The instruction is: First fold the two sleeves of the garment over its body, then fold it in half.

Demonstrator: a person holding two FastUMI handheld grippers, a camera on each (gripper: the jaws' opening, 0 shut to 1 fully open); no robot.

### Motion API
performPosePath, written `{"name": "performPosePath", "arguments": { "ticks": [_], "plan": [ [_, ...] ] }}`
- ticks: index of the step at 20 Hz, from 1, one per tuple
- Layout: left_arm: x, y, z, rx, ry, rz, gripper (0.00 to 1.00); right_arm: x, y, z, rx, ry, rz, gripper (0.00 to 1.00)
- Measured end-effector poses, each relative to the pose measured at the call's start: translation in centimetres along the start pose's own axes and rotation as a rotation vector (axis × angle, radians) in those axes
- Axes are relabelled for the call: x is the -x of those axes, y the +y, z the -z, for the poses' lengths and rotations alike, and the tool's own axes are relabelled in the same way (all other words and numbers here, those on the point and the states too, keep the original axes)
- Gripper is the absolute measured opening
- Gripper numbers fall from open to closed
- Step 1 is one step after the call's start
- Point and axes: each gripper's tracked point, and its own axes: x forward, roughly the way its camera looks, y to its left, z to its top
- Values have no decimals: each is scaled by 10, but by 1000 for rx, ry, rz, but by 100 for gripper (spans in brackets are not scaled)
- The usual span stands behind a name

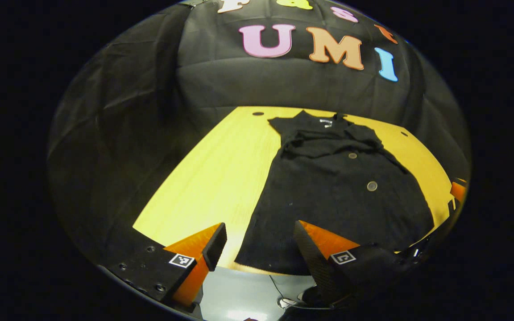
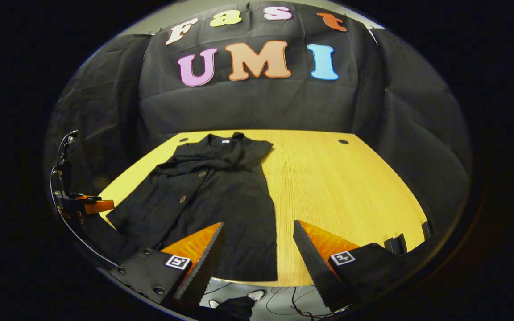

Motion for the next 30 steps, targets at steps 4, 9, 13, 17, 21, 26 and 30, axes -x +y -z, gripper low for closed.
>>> {"name": "performPosePath", "arguments": {
  "ticks": [4, 9, 13, 17, 21, 26, 30],
  "plan": [
    [-18, 7, 27, -12, 73, -13, 95, -16, -2, 24, -13, 87, 0, 98],
    [-20, 3, 33, 19, 60, 15, 95, -35, 1, 53, -14, 157, 21, 98],
    [-20, 4, 35, 4, 52, 33, 95, -43, -2, 73, -32, 224, 45, 98],
    [-23, 1, 35, -10, 52, 51, 94, -46, -3, 79, -35, 253, 52, 98],
    [-25, -10, 35, -48, 51, 107, 82, -47, -2, 79, -20, 246, 35, 95],
    [-25, -21, 36, -43, 32, 163, 45, -49, 15, 78, 17, 220, -9, 64],
    [-28, -18, 34, 63, 28, 167, 9, -50, 30, 78, -36, 211, -72, 12]
  ]
}}
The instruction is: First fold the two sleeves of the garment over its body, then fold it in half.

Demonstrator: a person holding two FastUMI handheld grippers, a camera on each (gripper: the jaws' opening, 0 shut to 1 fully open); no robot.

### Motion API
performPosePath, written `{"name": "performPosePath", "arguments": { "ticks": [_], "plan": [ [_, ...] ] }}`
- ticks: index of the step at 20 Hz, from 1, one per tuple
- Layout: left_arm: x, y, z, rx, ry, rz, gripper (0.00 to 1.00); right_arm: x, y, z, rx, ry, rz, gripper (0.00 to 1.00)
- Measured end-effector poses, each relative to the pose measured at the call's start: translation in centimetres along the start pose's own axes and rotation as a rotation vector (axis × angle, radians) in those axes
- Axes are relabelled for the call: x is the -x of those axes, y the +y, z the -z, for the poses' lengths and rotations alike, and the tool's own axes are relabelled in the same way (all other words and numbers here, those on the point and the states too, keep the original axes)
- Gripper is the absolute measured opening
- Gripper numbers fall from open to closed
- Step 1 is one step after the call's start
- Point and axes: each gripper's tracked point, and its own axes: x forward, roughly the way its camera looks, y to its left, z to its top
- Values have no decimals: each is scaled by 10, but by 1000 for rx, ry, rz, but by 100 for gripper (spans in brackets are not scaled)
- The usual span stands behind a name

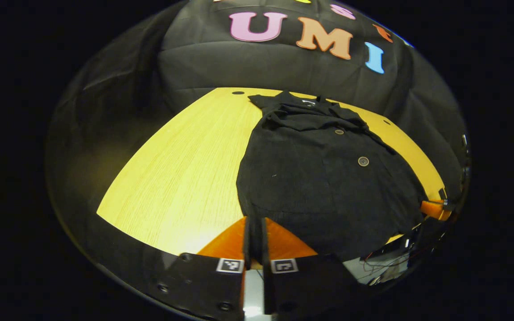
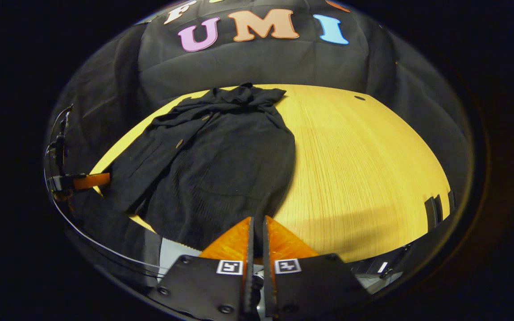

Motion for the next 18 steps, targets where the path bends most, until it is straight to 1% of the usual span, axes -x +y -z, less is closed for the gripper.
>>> {"name": "performPosePath", "arguments": {
  "ticks": [1, 2, 3, 4, 5, 6, 7, 10, 12, 14, 16, 18],
  "plan": [
    [3, 0, 0, 17, -8, -4, 2, -2, -1, 3, -27, 8, -12, 8],
    [1, -2, 0, 21, -7, -18, 0, -5, 1, 2, -64, 19, -25, 3],
    [0, -3, 1, 15, 1, -32, 0, 0, 0, 2, -90, 20, -29, 3],
    [2, -6, 3, 5, 14, -38, 0, 0, -2, -1, -97, 8, -18, 2],
    [4, -6, 3, -5, 20, -51, 0, 1, 1, -5, -90, -7, -29, 3],
    [6, -8, 0, -8, 19, -48, 0, 5, 3, -3, -65, 6, -33, 2],
    [11, -12, -5, -1, 11, -38, 0, 8, 4, -9, -59, -29, -42, 2],
    [20, -15, -13, 41, 0, -6, 0, 25, 22, -26, -55, -74, -86, 2],
    [29, -14, -13, 62, 10, 10, 0, 33, 29, -27, -79, -75, -113, 2],
    [41, -14, -24, 63, -37, 24, 0, 45, 32, -32, -101, -104, -125, 2],
    [55, -15, -43, 62, -97, 37, 0, 57, 37, -40, -111, -135, -132, 2],
    [65, -22, -69, 72, -154, 63, 0, 68, 44, -54, -139, -167, -161, 2]
  ]
}}
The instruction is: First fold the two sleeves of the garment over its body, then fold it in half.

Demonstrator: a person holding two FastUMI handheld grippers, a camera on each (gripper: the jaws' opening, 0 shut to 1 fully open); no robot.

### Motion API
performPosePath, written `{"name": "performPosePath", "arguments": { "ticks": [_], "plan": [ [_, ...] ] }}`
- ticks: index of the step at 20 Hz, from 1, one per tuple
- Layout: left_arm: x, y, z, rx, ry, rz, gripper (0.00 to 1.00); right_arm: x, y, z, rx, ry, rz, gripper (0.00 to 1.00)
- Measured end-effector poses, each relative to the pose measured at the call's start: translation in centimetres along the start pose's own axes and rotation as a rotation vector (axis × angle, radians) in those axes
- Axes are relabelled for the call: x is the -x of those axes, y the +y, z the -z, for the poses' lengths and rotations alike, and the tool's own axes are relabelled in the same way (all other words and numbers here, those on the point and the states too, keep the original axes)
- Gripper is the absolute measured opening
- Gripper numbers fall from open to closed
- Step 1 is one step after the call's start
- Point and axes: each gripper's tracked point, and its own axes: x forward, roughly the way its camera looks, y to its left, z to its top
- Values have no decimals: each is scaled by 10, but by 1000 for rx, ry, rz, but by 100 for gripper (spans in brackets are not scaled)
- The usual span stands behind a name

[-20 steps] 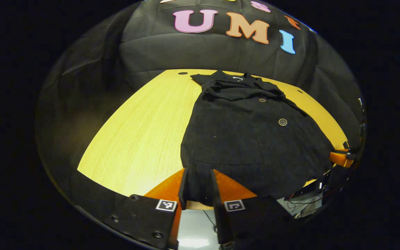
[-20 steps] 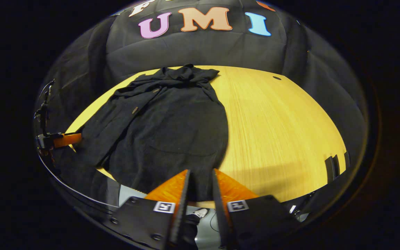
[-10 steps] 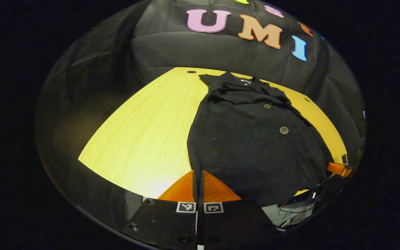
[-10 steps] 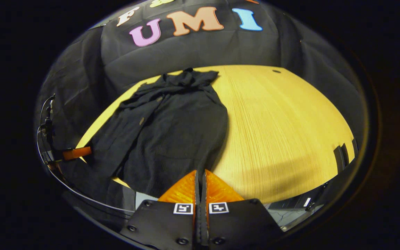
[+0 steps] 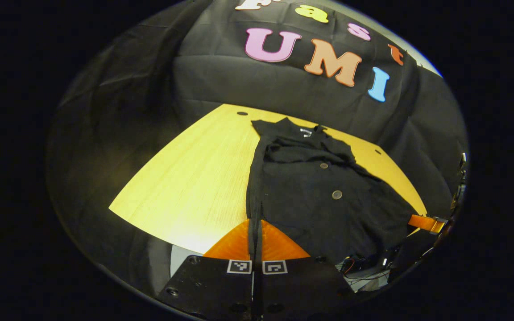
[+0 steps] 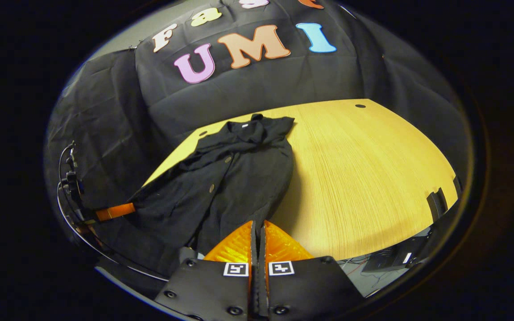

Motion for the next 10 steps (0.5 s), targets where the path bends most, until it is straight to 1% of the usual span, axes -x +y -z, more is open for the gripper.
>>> {"name": "performPosePath", "arguments": {
  "ticks": [2, 4, 7, 10],
  "plan": [
    [3, -6, -23, 1, -37, 19, 0, 9, 4, -23, -12, -55, -23, 2],
    [1, -7, -35, -6, -36, 19, 0, 11, 16, -50, -20, -100, -51, 2],
    [-3, -12, -62, -9, -60, 34, 0, 9, 24, -86, -37, -161, -85, 2],
    [-12, -14, -98, -18, -103, 32, 0, 0, 24, -122, -52, -188, -113, 2]
  ]
}}
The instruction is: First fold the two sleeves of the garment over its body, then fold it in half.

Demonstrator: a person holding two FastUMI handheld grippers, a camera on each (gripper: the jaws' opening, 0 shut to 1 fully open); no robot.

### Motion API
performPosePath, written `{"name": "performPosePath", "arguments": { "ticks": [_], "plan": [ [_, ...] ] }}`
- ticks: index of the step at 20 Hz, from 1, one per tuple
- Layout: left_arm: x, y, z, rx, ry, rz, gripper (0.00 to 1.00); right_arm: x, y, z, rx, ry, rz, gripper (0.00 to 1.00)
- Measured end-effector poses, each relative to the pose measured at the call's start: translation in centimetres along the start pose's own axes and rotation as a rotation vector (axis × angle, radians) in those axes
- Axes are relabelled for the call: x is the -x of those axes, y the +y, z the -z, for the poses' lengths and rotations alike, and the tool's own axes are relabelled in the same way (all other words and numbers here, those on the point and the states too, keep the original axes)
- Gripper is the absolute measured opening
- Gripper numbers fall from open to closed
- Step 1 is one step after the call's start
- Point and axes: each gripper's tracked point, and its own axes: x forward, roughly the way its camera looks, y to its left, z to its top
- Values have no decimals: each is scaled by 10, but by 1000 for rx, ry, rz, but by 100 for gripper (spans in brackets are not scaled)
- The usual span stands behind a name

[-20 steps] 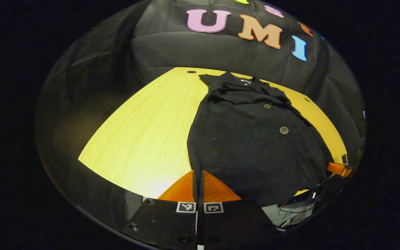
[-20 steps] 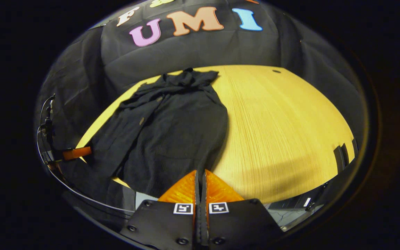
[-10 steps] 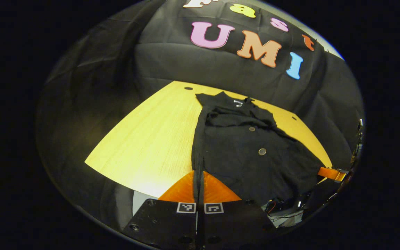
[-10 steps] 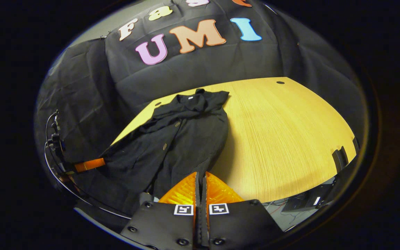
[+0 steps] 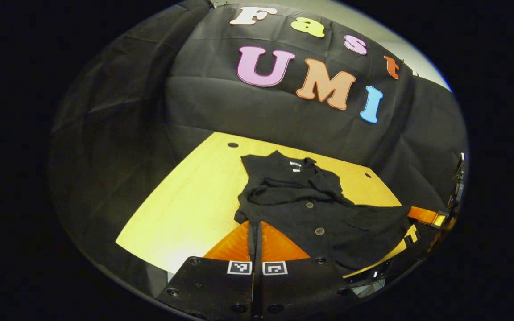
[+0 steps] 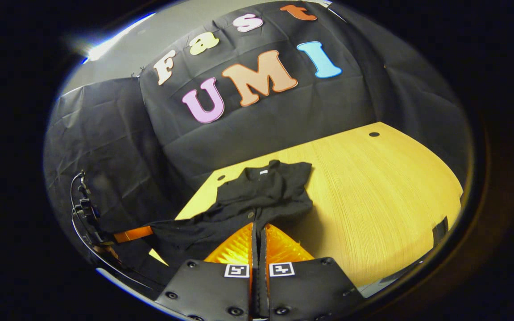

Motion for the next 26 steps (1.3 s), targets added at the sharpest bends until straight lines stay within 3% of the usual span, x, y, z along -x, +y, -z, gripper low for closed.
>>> {"name": "performPosePath", "arguments": {
  "ticks": [7, 8, 9, 15, 21, 26],
  "plan": [
    [-54, -3, -87, 9, -73, 15, 0, -38, -5, -83, 25, -80, -26, 2],
    [-63, -3, -97, -2, -79, 10, 0, -44, -5, -93, 25, -87, -28, 6],
    [-73, -5, -107, -10, -87, 12, 0, -50, -6, -105, 22, -95, -30, 2],
    [-127, -17, -157, -44, -147, 21, 0, -96, -9, -158, 63, -122, -31, 2],
    [-191, -24, -184, -85, -162, -10, 0, -151, -29, -197, 157, -111, -6, 2],
    [-240, -24, -191, -105, -147, -39, 0, -188, -51, -215, 160, -98, 9, 2]
  ]
}}
